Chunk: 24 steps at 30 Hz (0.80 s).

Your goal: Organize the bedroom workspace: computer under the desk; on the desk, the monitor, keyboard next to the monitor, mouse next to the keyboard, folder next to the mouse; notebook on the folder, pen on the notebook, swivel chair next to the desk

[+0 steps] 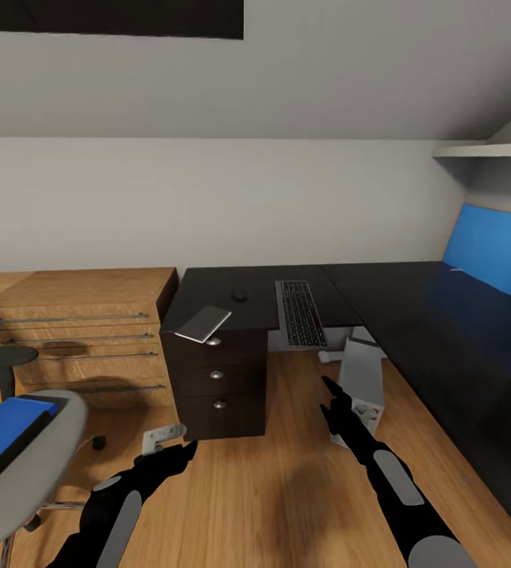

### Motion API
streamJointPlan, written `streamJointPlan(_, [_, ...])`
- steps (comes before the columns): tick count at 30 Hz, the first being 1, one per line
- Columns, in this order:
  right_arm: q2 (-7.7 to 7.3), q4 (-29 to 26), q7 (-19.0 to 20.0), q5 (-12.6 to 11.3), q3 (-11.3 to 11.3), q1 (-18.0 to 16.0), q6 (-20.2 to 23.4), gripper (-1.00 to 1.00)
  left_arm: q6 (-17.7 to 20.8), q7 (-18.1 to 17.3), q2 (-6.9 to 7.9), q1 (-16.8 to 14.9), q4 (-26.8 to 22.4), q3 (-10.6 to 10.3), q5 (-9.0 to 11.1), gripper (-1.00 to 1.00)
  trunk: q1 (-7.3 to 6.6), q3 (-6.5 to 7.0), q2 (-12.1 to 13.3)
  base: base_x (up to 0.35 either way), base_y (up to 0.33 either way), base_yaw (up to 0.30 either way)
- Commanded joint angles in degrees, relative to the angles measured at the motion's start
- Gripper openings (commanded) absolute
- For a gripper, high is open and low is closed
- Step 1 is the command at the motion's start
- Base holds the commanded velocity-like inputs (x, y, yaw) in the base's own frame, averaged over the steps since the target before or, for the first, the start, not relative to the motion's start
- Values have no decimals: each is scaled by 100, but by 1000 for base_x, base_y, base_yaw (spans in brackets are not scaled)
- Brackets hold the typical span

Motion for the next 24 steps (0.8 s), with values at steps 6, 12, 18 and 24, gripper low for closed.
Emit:
streamJointPlan(6, [-17,1,13,-41,35,-4,71,100,21,50,8,-3,63,-6,64,100,-1,-5,-3,20,0,0])
streamJointPlan(12, [2,1,-10,-41,49,-4,64,100,17,46,9,-3,118,-6,60,100,-1,-5,-3,232,0,0])
streamJointPlan(18, [1,1,-16,-34,60,-4,60,100,18,45,9,-3,127,-6,55,100,-1,-5,-3,239,0,0])
streamJointPlan(24, [-2,1,-25,-23,62,-4,40,100,14,45,9,-3,129,-6,52,100,-1,-5,-3,100,0,0])
